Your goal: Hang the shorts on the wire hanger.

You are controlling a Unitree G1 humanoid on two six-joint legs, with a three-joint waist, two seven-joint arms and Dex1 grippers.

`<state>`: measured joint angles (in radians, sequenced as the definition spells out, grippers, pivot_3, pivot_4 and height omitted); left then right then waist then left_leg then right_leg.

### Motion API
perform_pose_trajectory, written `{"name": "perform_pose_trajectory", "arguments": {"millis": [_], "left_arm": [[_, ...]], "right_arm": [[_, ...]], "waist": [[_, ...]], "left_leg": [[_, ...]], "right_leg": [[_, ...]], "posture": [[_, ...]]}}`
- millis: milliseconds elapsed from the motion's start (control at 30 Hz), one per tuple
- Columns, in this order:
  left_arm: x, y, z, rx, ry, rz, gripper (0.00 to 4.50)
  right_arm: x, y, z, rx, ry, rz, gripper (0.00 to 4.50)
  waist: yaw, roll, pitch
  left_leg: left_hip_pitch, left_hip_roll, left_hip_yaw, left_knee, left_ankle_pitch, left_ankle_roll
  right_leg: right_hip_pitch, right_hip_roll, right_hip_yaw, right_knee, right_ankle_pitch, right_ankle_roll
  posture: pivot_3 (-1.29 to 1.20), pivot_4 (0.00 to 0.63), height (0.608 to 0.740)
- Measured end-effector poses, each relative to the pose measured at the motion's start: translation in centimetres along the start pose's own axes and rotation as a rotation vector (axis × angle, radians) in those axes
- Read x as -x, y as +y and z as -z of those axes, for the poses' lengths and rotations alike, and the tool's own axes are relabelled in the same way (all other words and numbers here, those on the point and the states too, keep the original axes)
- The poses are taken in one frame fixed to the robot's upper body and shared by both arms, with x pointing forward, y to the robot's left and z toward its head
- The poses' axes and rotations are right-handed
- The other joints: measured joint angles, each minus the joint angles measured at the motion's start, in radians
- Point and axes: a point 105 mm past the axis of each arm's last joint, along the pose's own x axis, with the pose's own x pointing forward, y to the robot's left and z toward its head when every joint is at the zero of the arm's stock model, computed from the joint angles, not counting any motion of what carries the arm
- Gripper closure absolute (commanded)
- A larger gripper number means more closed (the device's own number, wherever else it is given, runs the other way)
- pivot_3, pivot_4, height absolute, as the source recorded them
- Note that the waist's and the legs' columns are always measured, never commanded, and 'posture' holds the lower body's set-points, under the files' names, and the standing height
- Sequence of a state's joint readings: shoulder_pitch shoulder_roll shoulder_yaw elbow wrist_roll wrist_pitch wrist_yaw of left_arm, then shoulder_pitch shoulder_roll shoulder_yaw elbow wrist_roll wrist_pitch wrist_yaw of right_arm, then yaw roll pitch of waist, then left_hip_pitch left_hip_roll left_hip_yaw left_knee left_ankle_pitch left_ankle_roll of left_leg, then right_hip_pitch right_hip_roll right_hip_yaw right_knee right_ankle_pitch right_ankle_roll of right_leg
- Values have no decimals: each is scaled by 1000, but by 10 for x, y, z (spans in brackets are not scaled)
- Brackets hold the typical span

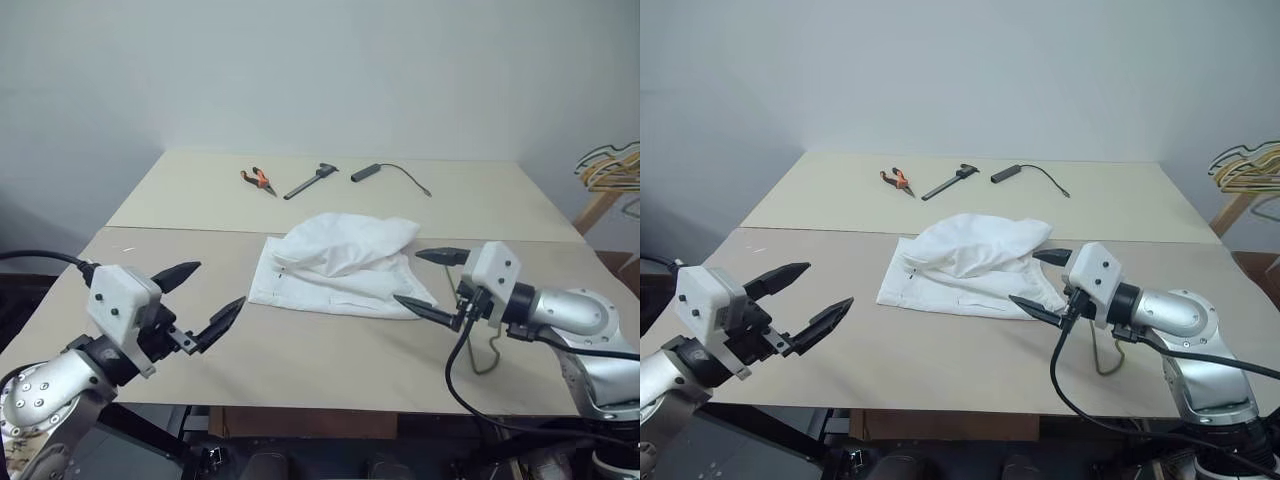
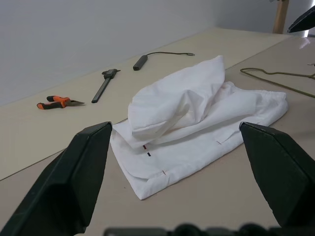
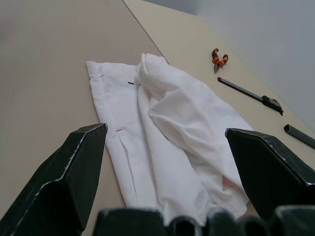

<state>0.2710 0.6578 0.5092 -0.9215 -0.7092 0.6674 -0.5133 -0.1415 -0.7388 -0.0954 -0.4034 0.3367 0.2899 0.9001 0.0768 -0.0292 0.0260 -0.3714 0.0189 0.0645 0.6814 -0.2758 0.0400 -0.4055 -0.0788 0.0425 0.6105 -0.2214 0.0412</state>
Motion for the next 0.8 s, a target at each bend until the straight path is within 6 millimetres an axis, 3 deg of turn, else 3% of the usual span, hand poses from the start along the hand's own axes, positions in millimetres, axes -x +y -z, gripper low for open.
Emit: {"name": "perform_pose_trajectory", "arguments": {"millis": [367,633,800], "left_arm": [[-6,-1,-5,-11,-19,31,0],[-16,-3,-7,43,-23,84,0],[-19,-5,-3,58,-7,104,0]], "right_arm": [[3,7,9,24,50,7,33],[19,33,56,316,383,-213,33],[5,40,74,412,452,-243,33]], "waist": [[-2,0,0],[-17,0,0],[-42,-1,0]], "left_leg": [[0,0,0,0,0,0],[0,-1,1,0,0,0],[2,-1,1,0,1,-2]], "right_leg": [[0,0,0,0,0,0],[0,1,0,0,-1,1],[1,2,0,1,-1,1]], "posture": [[121,0,740],[80,0,740],[72,0,740]]}}
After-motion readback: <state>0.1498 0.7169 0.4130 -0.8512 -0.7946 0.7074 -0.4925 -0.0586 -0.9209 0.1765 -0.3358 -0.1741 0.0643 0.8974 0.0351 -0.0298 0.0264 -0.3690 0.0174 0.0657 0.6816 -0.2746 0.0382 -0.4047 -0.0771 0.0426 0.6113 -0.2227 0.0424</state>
